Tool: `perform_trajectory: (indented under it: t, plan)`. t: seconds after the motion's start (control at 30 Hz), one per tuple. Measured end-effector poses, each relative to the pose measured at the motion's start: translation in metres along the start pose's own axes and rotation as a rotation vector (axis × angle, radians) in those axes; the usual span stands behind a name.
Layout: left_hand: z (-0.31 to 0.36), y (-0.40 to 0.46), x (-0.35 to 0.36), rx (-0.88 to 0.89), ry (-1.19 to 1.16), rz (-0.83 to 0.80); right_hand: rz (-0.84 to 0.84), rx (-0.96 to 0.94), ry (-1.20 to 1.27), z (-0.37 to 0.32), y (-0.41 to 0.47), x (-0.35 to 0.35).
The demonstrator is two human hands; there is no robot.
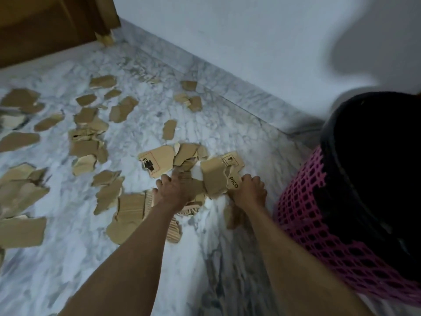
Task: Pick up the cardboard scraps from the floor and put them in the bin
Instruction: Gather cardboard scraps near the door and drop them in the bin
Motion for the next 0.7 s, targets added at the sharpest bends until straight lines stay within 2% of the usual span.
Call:
perform_trajectory:
  t: [0.07, 0.17, 0.27, 0.33, 0.43, 0.5, 0.6, 0.7]
  plan:
    - [-0.003, -0.002, -0.005, 0.012, -0.157, -0.007, -0.036, 0.069, 0.169, 0.010, -0.001, -0.003]
    - [-0.022, -0.021, -0.016, -0.083, -0.603, -0.035, -0.037, 0.088, 0.507, 0.019, -0.012, -0.015]
    - [-0.033, -0.046, -0.029, -0.263, -1.100, -0.060, 0.023, 0.092, 0.652, 0.019, -0.021, -0.035]
    - [-0.039, -0.054, -0.038, -0.319, -1.249, -0.077, 0.022, 0.075, 0.727, 0.014, -0.021, -0.047]
    - [-0.053, -0.065, -0.048, -0.348, -1.217, -0.062, -0.035, -0.008, 0.871, 0.002, -0.025, -0.053]
    - [-0.060, -0.079, -0.049, -0.379, -1.200, -0.066, -0.147, -0.086, 0.839, -0.007, -0.038, -0.045]
    - [-0.067, -0.104, -0.039, -0.415, -1.149, -0.090, -0.313, -0.117, 0.543, -0.008, -0.061, -0.011]
    - [-0.074, -0.124, -0.022, -0.435, -1.009, -0.109, -0.299, -0.128, 0.180, 0.000, -0.084, 0.019]
Point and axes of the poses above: each hand's wrist, its own y-axis towards the middle knuckle, its own x-axis out of the palm, z = x × y, the point moved 8 cm from there along y, towards the middle knuckle, and after that the axes turned 11 degrees about -y, right-handed, at the moved point
